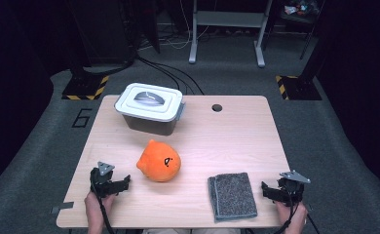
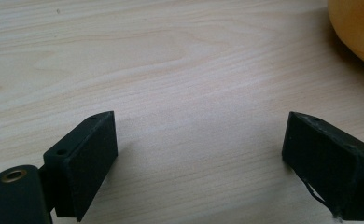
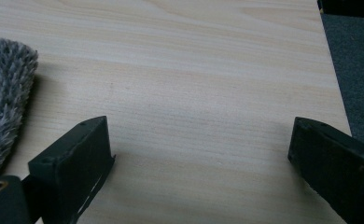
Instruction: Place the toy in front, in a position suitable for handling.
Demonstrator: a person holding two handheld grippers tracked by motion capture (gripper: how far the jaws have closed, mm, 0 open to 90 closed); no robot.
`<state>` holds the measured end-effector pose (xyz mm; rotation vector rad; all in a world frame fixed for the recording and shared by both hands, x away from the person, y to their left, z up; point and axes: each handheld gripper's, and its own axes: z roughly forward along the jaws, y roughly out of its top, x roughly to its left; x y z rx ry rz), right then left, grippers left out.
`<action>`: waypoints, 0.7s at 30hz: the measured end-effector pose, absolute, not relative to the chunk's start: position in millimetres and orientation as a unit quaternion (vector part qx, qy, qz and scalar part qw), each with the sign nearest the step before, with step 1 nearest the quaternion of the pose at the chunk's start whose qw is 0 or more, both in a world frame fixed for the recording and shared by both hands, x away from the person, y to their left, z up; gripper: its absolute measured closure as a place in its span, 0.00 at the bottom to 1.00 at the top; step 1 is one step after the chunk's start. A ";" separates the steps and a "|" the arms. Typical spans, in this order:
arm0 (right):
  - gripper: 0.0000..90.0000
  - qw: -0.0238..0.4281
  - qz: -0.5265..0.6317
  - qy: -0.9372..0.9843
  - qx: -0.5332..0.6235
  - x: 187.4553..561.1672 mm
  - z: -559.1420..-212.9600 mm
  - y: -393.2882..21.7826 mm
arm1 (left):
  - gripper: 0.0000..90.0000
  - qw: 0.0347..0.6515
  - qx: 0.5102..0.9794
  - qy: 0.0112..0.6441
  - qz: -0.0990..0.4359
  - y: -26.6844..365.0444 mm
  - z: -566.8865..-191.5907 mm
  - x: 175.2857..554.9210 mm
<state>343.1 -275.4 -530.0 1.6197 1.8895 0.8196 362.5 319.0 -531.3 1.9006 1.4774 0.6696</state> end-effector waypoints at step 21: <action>0.06 0.257 0.301 0.695 0.601 342.6 -529.9 -275.2 | 0.11 0.317 0.721 0.560 0.257 318.8 -531.4 362.6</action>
